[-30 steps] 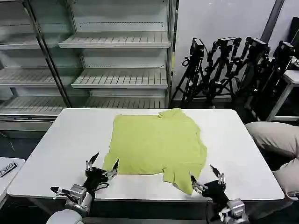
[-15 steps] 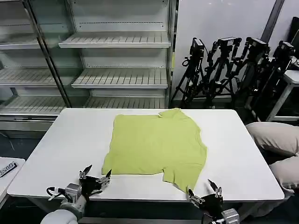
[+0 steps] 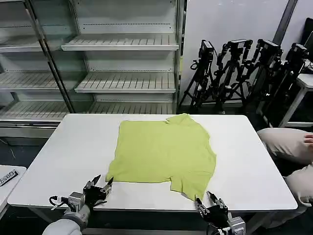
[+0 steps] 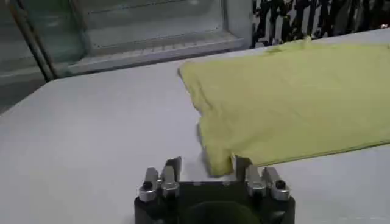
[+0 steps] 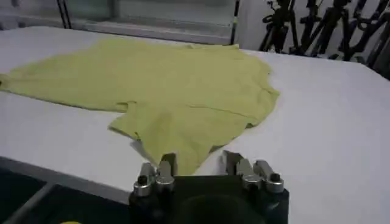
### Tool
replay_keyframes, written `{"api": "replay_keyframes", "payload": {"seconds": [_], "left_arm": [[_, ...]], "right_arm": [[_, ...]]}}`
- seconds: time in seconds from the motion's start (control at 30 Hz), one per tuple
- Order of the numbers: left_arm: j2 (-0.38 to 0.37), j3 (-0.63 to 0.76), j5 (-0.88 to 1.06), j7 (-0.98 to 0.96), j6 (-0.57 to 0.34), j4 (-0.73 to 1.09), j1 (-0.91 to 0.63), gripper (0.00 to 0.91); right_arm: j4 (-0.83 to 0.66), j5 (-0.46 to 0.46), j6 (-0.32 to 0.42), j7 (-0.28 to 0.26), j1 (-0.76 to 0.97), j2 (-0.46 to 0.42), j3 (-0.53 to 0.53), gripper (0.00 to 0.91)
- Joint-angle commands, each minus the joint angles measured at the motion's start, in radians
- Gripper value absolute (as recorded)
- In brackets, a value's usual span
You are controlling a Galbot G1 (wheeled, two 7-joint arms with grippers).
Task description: Fold and organize the clothes.
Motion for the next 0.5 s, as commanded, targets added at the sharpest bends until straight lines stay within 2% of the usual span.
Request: {"api": "replay_keyframes", "payload": {"seconds": [0.03, 0.13, 0.3, 0.5], "left_arm": [[-0.006, 0.007, -0.002, 0.014, 0.017, -0.005, 0.001, 0.010], [-0.005, 0.008, -0.001, 0.027, 0.008, -0.022, -0.007, 0.010], [-0.009, 0.010, 0.002, 0.043, 0.000, -0.031, -0.050, 0.010], [-0.045, 0.042, 0.025, 0.052, -0.027, 0.050, -0.196, 0.010]], "right_arm": [[0.001, 0.038, 0.026, 0.004, 0.012, -0.001, -0.010, 0.000], [0.014, 0.053, 0.044, 0.007, 0.040, -0.009, -0.001, 0.000], [0.019, 0.102, 0.030, 0.003, 0.128, -0.028, 0.016, 0.000], [-0.072, 0.120, 0.008, 0.016, 0.315, -0.024, 0.006, 0.000]]}}
